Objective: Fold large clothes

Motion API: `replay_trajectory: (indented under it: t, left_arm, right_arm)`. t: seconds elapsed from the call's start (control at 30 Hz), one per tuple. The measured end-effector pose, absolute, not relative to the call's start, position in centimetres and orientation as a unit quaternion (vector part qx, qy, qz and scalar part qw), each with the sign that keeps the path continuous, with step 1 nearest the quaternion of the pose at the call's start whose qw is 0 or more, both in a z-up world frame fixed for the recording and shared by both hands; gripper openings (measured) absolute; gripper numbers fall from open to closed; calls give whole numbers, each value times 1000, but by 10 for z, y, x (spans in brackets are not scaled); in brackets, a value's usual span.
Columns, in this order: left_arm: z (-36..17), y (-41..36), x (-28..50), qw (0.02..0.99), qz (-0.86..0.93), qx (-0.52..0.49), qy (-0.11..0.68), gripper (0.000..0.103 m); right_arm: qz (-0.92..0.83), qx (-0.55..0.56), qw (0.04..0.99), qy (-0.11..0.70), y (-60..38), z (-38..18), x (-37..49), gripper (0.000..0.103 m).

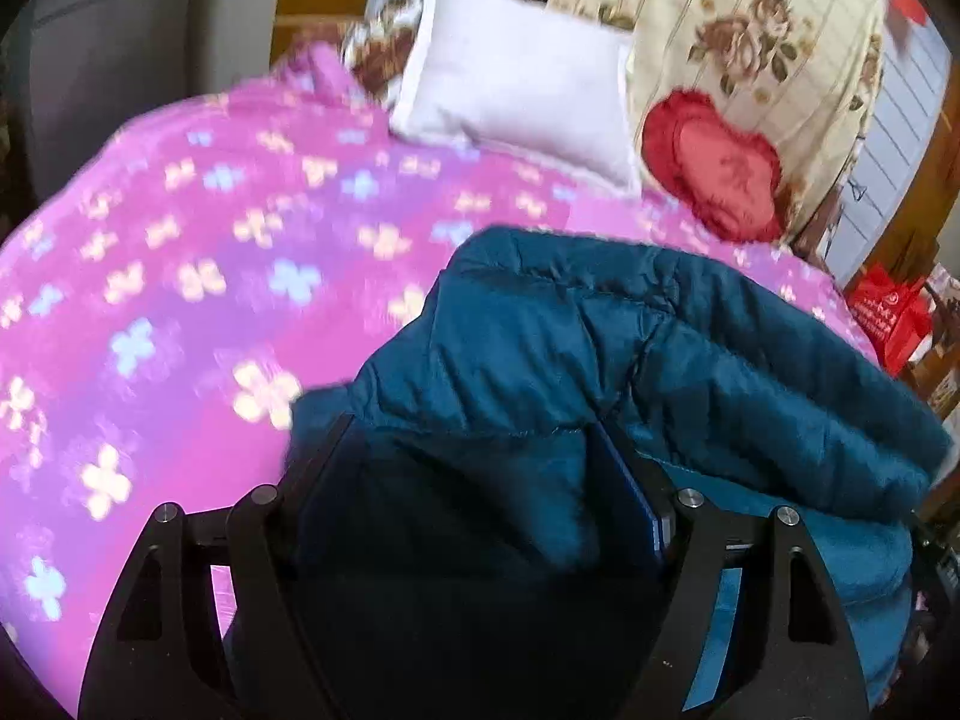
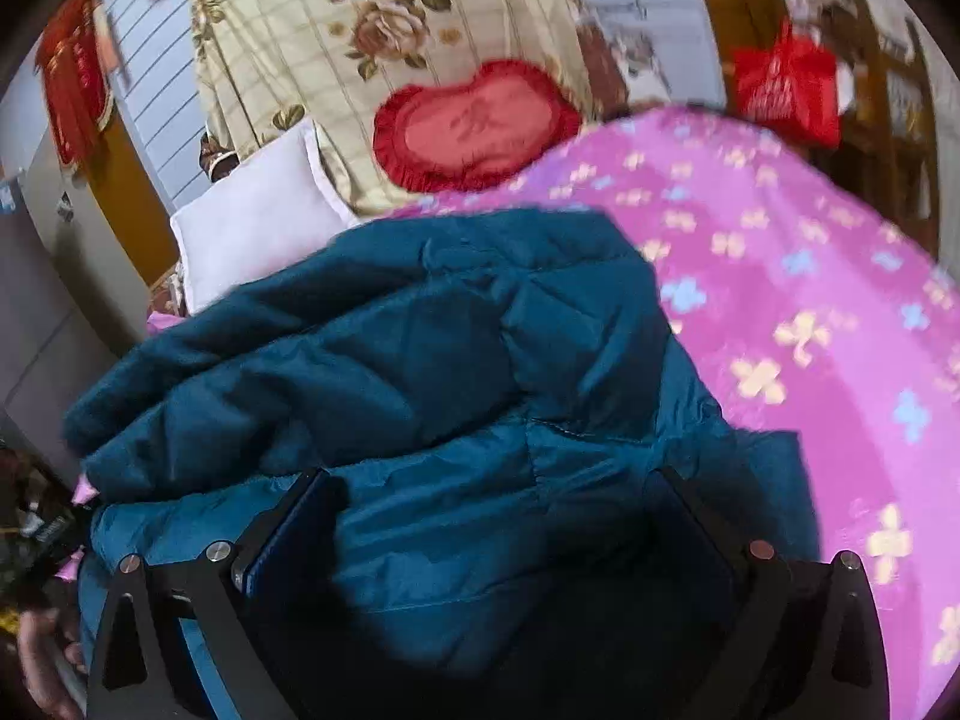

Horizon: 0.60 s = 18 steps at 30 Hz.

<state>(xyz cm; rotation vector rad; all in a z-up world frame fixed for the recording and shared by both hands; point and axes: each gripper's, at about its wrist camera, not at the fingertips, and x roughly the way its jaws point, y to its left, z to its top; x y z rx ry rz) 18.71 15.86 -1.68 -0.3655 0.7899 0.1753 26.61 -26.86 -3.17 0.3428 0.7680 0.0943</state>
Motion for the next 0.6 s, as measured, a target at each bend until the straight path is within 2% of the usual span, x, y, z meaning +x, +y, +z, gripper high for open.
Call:
replay_trajectory:
  t: [0.17, 0.43, 0.6]
  left_arm:
    - [-16, 154, 182, 913, 117, -136, 366, 78]
    - [-30, 162, 182, 906, 112, -156, 377, 79]
    - [-18, 158, 174, 910, 115, -157, 367, 79]
  right_arm:
    - [39, 120, 910, 396, -267, -42, 276, 103]
    - [41, 128, 901, 413, -273, -52, 280, 103]
    - [23, 114, 905, 409, -268, -38, 275, 103]
